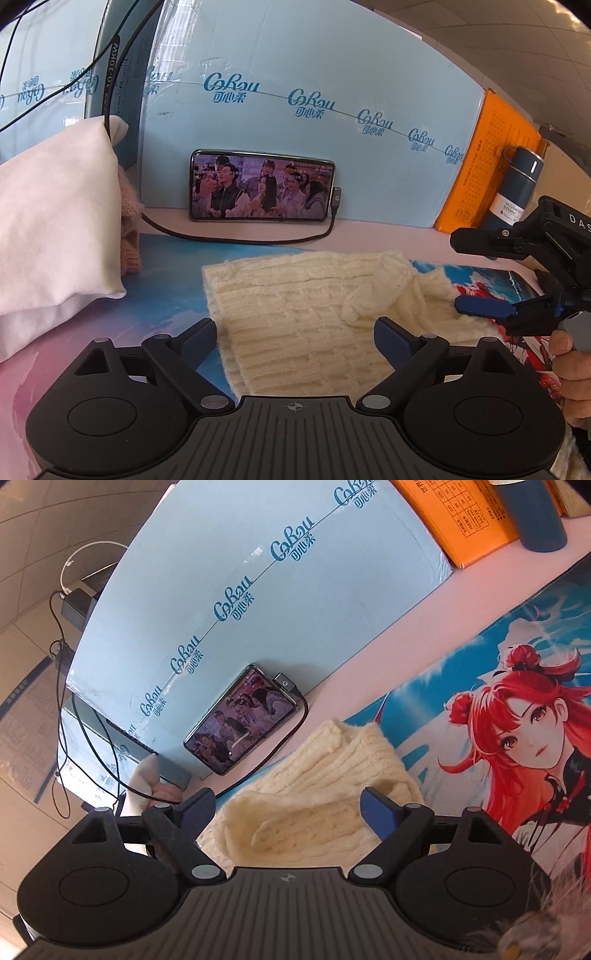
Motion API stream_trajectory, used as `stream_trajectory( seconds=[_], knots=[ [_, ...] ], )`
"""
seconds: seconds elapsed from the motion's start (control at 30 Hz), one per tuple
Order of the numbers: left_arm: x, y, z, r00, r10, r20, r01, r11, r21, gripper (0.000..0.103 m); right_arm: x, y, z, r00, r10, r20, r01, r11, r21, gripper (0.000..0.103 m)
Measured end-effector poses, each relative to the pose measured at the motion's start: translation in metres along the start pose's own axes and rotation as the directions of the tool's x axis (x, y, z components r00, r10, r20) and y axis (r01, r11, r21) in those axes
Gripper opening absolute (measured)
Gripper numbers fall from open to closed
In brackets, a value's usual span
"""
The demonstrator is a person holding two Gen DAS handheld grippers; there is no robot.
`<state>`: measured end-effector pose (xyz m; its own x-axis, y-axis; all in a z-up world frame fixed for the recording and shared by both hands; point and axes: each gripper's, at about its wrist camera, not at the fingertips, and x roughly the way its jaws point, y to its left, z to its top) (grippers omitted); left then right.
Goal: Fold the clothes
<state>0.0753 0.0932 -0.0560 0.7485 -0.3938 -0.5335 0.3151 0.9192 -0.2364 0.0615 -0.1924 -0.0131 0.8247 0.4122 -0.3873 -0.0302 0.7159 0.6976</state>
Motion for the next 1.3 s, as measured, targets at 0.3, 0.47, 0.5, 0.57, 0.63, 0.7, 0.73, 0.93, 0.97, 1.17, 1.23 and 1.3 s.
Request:
stream_trajectory(
  seconds=[0.3,0.47,0.5,0.57,0.63,0.7,0.73,0.93,0.97,1.17,1.23,1.3],
  knots=[
    [-0.014,0.005,0.0,0.997,-0.015,0.072,0.016,1.0,-0.017,0.094,-0.069,0.024,-0.01,0.985,0.127,0.117,-0.107,0.98,-0.165,0.098],
    [-0.026,0.006,0.001,0.992,-0.013,0.129,0.015,1.0,-0.017,0.094,-0.111,0.024,-0.046,0.973,0.096,0.209,-0.029,0.953,-0.303,0.103],
    [-0.031,0.006,0.001,0.988,-0.017,0.152,0.02,1.0,-0.016,0.094,-0.119,0.023,-0.053,0.971,0.093,0.22,-0.017,0.945,-0.325,0.103],
    [-0.043,0.008,0.002,0.976,-0.033,0.214,0.035,0.999,-0.01,0.094,-0.136,0.02,-0.065,0.966,0.089,0.243,0.005,0.933,-0.359,0.103],
    [-0.059,0.01,0.002,0.956,-0.05,0.289,0.052,0.999,0.0,0.094,-0.154,0.013,-0.078,0.961,0.085,0.265,0.023,0.925,-0.38,0.103],
    [-0.078,0.008,-0.003,0.938,-0.042,0.344,0.036,0.999,0.024,0.094,-0.171,0.005,-0.09,0.958,0.075,0.276,0.043,0.916,-0.399,0.103],
    [-0.089,0.004,-0.007,0.931,-0.027,0.364,0.013,0.999,0.04,0.096,-0.181,0.001,-0.096,0.959,0.068,0.276,0.057,0.906,-0.42,0.103],
    [-0.144,-0.028,-0.048,0.903,0.044,0.426,-0.136,0.972,0.189,0.102,-0.21,-0.01,-0.134,0.981,-0.015,0.193,0.126,0.808,-0.576,0.103],
    [-0.154,-0.035,-0.058,0.896,0.038,0.443,-0.155,0.961,0.231,0.102,-0.212,-0.01,-0.141,0.986,-0.014,0.167,0.113,0.794,-0.598,0.103],
    [-0.204,-0.055,-0.113,0.83,0.017,0.558,-0.259,0.897,0.357,0.103,-0.217,-0.002,-0.176,0.999,0.004,0.054,0.036,0.7,-0.714,0.103],
    [-0.212,-0.061,-0.122,0.847,0.017,0.532,-0.268,0.876,0.4,0.103,-0.215,0.003,-0.184,1.0,-0.002,0.019,0.015,0.664,-0.747,0.103],
    [-0.215,-0.068,-0.129,0.872,0.006,0.49,-0.263,0.849,0.458,0.103,-0.212,0.005,-0.19,1.0,-0.011,-0.001,0.007,0.64,-0.769,0.103]
  ],
)
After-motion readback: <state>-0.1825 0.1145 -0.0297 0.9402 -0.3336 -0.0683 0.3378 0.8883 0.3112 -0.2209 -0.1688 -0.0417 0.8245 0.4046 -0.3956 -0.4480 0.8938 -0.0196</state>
